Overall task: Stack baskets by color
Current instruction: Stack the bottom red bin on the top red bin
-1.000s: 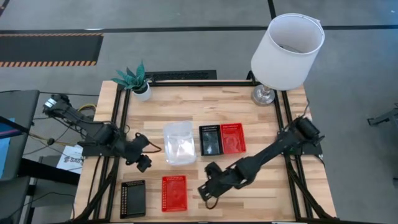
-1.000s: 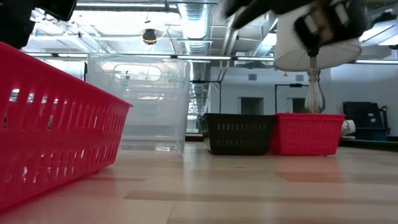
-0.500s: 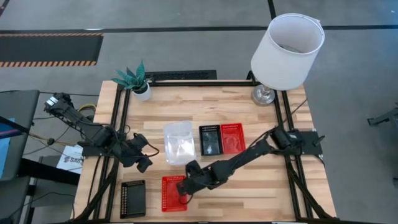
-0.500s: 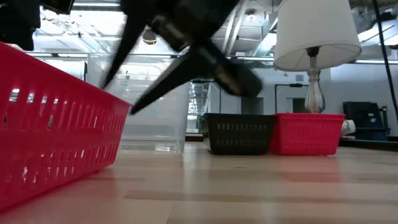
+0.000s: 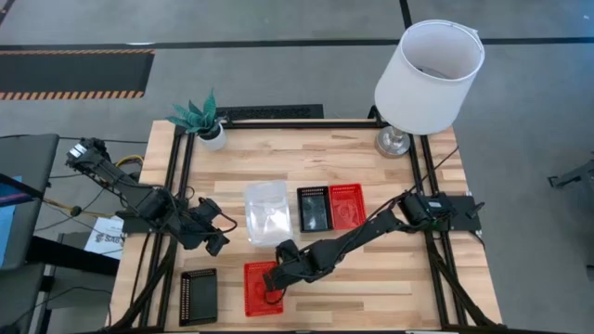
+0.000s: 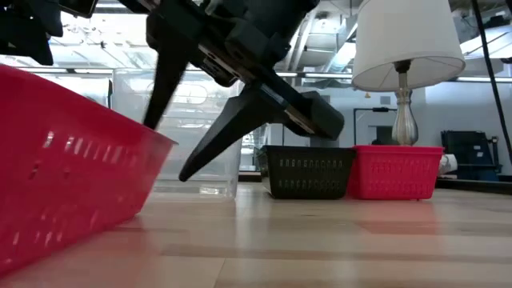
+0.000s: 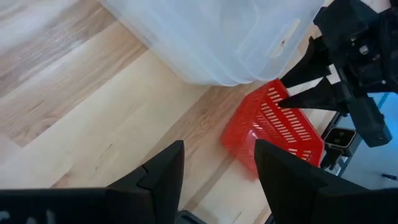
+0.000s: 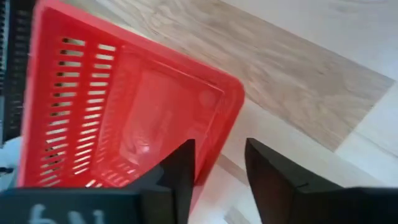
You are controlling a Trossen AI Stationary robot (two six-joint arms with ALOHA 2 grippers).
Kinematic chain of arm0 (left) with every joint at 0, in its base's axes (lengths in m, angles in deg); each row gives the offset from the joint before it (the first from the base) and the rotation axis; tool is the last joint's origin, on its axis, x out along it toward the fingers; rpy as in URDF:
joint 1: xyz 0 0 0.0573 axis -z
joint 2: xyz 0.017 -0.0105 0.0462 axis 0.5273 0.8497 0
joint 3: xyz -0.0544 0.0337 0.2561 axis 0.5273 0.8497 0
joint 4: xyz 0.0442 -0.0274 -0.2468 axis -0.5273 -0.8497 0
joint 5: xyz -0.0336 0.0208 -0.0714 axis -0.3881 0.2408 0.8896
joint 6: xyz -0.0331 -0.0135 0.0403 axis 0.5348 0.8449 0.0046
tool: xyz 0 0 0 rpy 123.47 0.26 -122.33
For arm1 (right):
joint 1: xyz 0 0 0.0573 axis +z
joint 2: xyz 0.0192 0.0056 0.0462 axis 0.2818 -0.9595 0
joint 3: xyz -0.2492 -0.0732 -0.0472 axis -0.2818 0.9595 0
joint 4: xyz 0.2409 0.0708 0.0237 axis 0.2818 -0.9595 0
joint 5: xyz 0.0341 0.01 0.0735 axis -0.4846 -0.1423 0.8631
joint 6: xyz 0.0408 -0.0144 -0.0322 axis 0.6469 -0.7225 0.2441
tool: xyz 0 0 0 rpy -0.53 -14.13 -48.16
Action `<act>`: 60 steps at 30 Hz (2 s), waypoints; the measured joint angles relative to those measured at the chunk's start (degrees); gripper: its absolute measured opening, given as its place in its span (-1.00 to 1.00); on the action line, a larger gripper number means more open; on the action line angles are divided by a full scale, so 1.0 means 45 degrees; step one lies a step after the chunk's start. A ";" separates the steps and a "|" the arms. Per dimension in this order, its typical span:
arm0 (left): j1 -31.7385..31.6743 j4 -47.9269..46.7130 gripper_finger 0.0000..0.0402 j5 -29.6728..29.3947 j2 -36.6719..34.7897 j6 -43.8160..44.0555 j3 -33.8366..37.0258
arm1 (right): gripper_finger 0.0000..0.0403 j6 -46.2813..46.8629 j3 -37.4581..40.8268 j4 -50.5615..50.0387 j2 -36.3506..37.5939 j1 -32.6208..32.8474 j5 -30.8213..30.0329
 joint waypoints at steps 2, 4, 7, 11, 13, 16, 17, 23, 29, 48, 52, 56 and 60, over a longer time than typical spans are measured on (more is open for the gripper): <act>-0.0001 0.0005 -0.09 -0.0038 0.0000 0.0028 0.0000 | -0.30 -0.0006 0.0000 -0.0135 0.0000 0.0000 0.0101; -0.0005 0.0005 -0.09 -0.0052 0.0000 0.0041 0.0000 | -0.41 -0.0121 0.0000 -0.0144 0.0000 0.0000 0.0258; 0.0000 0.0005 -0.09 -0.0052 0.0000 0.0036 0.0000 | -0.58 -0.0326 0.0000 -0.0131 0.0000 0.0005 0.0285; -0.0002 0.0005 -0.09 -0.0057 0.0000 0.0012 0.0000 | -0.80 -0.0341 0.0000 -0.0136 0.0000 0.0005 0.0368; 0.0000 0.0005 -0.09 -0.0057 0.0000 0.0007 0.0000 | -0.92 -0.0382 0.0000 -0.0131 0.0000 0.0010 0.0543; -0.0003 0.0005 -0.09 -0.0168 0.0000 0.0002 0.0000 | -0.93 -0.0325 0.0009 -0.0329 0.0205 0.0019 0.0638; 0.0000 0.0005 -0.09 -0.0200 0.0000 -0.0001 0.0000 | -0.92 -0.0257 0.0010 -0.0422 0.0338 0.0030 0.0643; 0.0000 0.0005 -0.09 -0.0328 0.0000 -0.0148 0.0000 | -0.96 -0.0291 0.0004 -0.1330 0.1920 0.0049 0.0683; 0.0000 0.0010 -0.09 -0.0373 0.0000 -0.0216 -0.0005 | -0.95 0.0871 0.0003 -0.3557 0.3763 0.0748 -0.0681; -0.0005 0.0083 -0.09 -0.1164 -0.0005 0.0279 -0.0005 | -0.95 0.8803 0.0140 -1.3320 0.6730 0.4485 -0.2224; -0.0005 0.0361 -0.09 -0.1542 -0.0005 0.0711 -0.0005 | -0.96 0.8771 0.1602 -1.3305 0.8245 0.4619 -0.2698; -0.0005 0.0689 -0.09 -0.1892 -0.0005 0.1002 -0.0010 | -0.96 0.8941 0.3289 -1.3246 0.9867 0.4624 -0.2809; -0.0006 0.0853 -0.09 -0.2316 -0.0005 0.1167 -0.0015 | -0.94 0.8932 0.4794 -1.3251 1.1435 0.4599 -0.2833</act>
